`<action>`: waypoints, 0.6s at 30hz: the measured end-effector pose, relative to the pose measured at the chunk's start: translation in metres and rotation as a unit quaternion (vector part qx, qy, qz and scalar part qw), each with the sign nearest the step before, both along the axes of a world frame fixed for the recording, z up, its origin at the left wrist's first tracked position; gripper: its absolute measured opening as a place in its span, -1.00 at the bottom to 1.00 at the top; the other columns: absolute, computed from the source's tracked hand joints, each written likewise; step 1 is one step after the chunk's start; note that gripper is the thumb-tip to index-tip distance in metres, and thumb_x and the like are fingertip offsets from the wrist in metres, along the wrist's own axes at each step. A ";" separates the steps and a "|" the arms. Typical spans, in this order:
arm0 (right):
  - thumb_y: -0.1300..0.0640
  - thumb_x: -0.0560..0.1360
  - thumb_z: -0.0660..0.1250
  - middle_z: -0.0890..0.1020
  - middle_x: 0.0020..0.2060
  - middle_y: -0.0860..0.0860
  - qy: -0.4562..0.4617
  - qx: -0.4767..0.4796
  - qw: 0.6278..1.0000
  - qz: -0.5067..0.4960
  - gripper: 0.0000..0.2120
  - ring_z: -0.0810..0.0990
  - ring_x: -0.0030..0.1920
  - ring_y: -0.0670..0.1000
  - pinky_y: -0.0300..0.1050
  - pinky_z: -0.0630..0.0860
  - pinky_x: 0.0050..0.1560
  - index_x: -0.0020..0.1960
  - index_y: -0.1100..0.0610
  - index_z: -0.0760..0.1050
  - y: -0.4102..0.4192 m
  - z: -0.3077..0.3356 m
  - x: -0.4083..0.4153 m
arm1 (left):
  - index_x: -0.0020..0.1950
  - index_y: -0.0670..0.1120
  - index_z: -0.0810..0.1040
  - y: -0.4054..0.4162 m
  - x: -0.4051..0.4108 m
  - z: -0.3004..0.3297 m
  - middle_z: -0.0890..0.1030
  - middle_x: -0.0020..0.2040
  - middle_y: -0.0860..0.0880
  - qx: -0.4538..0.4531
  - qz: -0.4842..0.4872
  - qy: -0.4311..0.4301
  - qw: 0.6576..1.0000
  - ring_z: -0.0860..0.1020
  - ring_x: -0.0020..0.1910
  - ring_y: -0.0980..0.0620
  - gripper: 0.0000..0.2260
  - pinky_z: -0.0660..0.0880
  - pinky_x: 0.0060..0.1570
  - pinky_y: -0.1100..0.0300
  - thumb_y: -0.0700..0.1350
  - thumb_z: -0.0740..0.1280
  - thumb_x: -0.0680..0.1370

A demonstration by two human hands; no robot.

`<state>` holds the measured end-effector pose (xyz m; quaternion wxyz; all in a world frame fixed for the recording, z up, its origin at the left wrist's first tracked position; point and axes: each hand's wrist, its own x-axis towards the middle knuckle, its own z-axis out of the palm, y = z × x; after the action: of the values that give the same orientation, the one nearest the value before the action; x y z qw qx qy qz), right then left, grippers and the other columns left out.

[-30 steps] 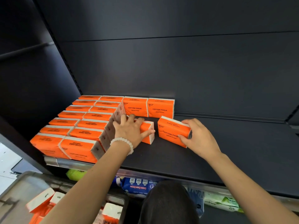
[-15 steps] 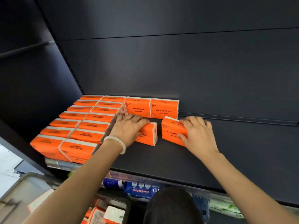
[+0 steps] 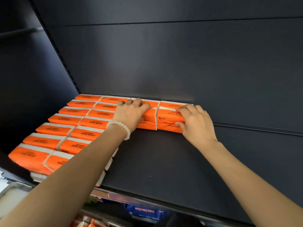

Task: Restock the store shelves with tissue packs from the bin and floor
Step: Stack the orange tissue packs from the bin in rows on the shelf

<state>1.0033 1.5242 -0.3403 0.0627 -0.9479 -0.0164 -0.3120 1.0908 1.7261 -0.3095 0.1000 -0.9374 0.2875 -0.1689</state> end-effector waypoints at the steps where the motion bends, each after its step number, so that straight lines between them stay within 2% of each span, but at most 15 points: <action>1: 0.16 0.19 0.61 0.63 -0.11 0.09 0.001 -0.003 1.000 0.001 -0.57 0.58 -0.14 0.19 0.03 0.53 -0.19 0.02 0.18 0.60 0.001 -0.004 0.004 | 0.38 0.09 0.32 -0.002 0.003 -0.003 0.39 0.30 -0.03 -0.006 0.001 0.011 1.000 0.44 0.22 -0.13 -0.57 0.35 0.14 -0.04 -0.02 0.32 0.53; 5: 0.18 0.21 0.59 0.59 -0.03 0.11 -0.013 -0.004 1.000 -0.011 -0.58 0.56 -0.05 0.20 0.05 0.51 -0.16 0.04 0.19 0.61 0.004 -0.014 0.012 | 0.36 0.06 0.38 -0.003 0.009 -0.014 0.40 0.28 -0.05 -0.062 -0.009 0.033 0.997 0.44 0.19 -0.13 -0.59 0.43 0.09 -0.03 -0.09 0.33 0.52; 8: 0.18 0.23 0.57 0.57 0.00 0.11 -0.029 -0.024 0.999 -0.024 -0.60 0.54 0.00 0.20 0.06 0.48 -0.10 0.04 0.20 0.61 0.005 -0.016 0.009 | 0.38 0.07 0.39 0.000 0.010 -0.018 0.38 0.27 -0.05 -0.094 -0.020 0.029 0.995 0.38 0.25 -0.10 -0.57 0.36 0.15 -0.01 -0.10 0.33 0.52; 13: 0.19 0.22 0.58 0.60 -0.07 0.12 0.003 -0.057 0.998 -0.029 -0.57 0.56 -0.10 0.21 0.06 0.48 -0.16 0.07 0.22 0.60 0.009 -0.012 0.008 | 0.47 0.09 0.24 -0.003 0.006 -0.019 0.34 0.32 -0.02 -0.049 0.002 0.038 0.998 0.31 0.32 -0.08 -0.51 0.31 0.23 0.01 -0.14 0.25 0.57; 16: 0.10 0.30 0.54 0.57 0.05 0.13 0.062 -0.061 0.996 -0.028 -0.40 0.54 0.02 0.22 0.11 0.46 -0.03 0.29 0.16 0.46 0.015 -0.004 -0.001 | 0.51 0.06 0.13 0.001 -0.002 -0.012 0.31 0.38 -0.03 -0.032 0.003 0.083 0.996 0.32 0.35 -0.07 -0.41 0.32 0.27 0.04 -0.17 0.28 0.54; 18: 0.07 0.33 0.51 0.55 0.11 0.12 0.070 -0.057 0.996 -0.019 -0.41 0.53 0.09 0.19 0.12 0.43 0.07 0.30 0.16 0.44 0.021 0.000 -0.013 | 0.51 0.04 0.13 0.007 -0.016 -0.004 0.31 0.41 -0.03 -0.038 0.006 0.092 0.995 0.30 0.38 -0.07 -0.43 0.29 0.31 0.02 -0.14 0.26 0.54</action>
<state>0.9898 1.5455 -0.3405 0.0038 -0.9696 -0.0115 -0.2444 1.0743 1.7332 -0.3134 0.0380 -0.9539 0.2833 -0.0920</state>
